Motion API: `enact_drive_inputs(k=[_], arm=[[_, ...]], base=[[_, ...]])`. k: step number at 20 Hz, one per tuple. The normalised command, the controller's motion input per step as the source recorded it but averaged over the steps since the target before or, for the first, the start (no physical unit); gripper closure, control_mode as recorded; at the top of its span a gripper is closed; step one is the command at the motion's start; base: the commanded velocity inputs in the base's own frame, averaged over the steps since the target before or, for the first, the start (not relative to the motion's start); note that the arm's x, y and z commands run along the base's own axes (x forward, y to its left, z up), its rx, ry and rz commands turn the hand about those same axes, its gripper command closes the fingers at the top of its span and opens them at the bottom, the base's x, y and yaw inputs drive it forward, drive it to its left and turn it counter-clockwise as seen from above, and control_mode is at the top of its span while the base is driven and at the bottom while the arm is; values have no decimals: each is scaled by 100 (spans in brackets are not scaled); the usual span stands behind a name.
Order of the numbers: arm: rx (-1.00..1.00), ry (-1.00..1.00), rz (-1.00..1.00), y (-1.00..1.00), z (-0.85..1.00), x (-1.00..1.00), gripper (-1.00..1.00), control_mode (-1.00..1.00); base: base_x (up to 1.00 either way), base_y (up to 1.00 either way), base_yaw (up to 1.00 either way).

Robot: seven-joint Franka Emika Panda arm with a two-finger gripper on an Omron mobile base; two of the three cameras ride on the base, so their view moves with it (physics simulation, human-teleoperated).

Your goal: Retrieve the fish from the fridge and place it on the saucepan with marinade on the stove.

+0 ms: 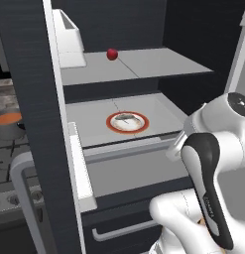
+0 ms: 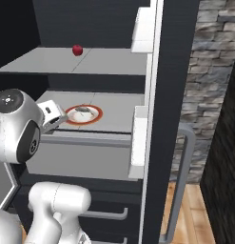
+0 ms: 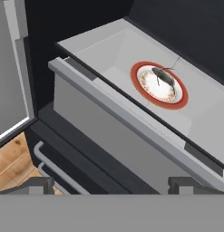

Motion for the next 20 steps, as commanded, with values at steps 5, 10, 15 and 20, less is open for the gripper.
enact_drive_inputs(k=[5, 10, 15, 20], arm=[[0, 0, -1, 0, 0, 33, -100, -100], [0, -4, -9, 9, 0, 40, -100, -100], [0, -2, -21, 4, 0, 29, -100, -100], [4, 0, -14, 1, 0, 8, -100, -100]], base=[[0, 0, 0], [0, 0, 0], [0, 0, 0], [0, 0, 0]])
